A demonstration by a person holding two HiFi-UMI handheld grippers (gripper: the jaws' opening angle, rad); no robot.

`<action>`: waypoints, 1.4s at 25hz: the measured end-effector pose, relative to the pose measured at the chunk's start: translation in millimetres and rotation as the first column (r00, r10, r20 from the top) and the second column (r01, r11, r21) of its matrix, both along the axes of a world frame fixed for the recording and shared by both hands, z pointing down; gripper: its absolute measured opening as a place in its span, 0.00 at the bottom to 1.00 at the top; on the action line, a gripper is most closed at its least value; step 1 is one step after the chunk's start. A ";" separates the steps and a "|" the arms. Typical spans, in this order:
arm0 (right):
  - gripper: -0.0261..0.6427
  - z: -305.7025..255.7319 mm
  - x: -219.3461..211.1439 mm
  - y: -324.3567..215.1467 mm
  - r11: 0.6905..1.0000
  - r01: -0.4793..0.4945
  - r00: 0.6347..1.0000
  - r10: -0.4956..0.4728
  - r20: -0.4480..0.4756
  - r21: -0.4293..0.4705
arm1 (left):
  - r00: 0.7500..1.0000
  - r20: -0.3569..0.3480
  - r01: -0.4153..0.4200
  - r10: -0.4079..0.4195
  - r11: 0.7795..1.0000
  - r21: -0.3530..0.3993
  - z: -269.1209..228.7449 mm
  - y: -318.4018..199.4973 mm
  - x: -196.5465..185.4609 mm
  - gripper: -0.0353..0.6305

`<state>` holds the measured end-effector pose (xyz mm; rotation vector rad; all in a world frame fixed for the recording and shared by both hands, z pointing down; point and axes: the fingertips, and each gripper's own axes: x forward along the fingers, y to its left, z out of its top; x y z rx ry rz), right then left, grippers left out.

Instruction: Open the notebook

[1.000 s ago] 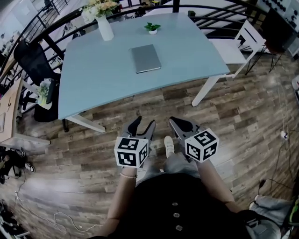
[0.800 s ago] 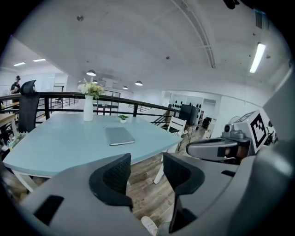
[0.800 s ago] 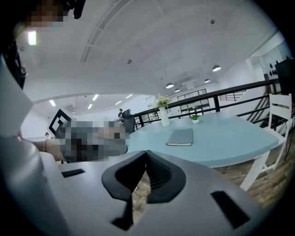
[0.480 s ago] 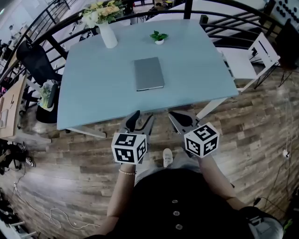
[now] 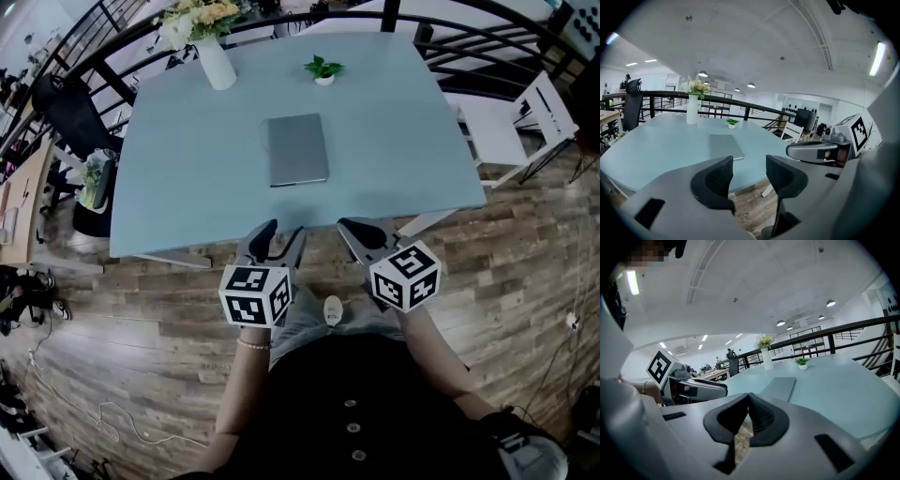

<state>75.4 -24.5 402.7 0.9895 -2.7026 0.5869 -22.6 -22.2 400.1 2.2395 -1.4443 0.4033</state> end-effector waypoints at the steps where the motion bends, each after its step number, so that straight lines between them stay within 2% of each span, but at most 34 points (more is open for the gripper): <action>1: 0.05 2.7 2.0 -1.7 1.000 -0.001 1.000 0.001 -0.001 -0.007 | 1.000 -0.003 0.005 -0.005 1.000 -0.004 0.9 -0.5 0.2 0.38; 10: 0.05 19.9 5.4 -19.2 0.999 -0.019 1.000 0.018 -0.006 -0.047 | 1.000 -0.006 0.009 -0.010 0.999 -0.040 18.0 -16.0 -3.1 0.38; 19: 0.05 35.1 -6.4 -61.8 0.995 -0.043 0.999 0.041 -0.018 -0.092 | 1.000 -0.001 -0.016 0.016 0.998 -0.066 29.8 -65.8 -16.8 0.38; 28: 0.05 37.8 -39.4 -124.5 0.991 -0.078 0.997 0.076 -0.020 -0.106 | 0.996 0.005 -0.088 0.088 0.992 -0.092 34.4 -130.9 -38.1 0.38; 35: 0.05 32.3 -59.6 -171.0 0.987 -0.134 0.991 0.133 -0.026 -0.087 | 0.983 0.002 -0.182 0.183 0.978 -0.100 35.4 -174.4 -45.8 0.38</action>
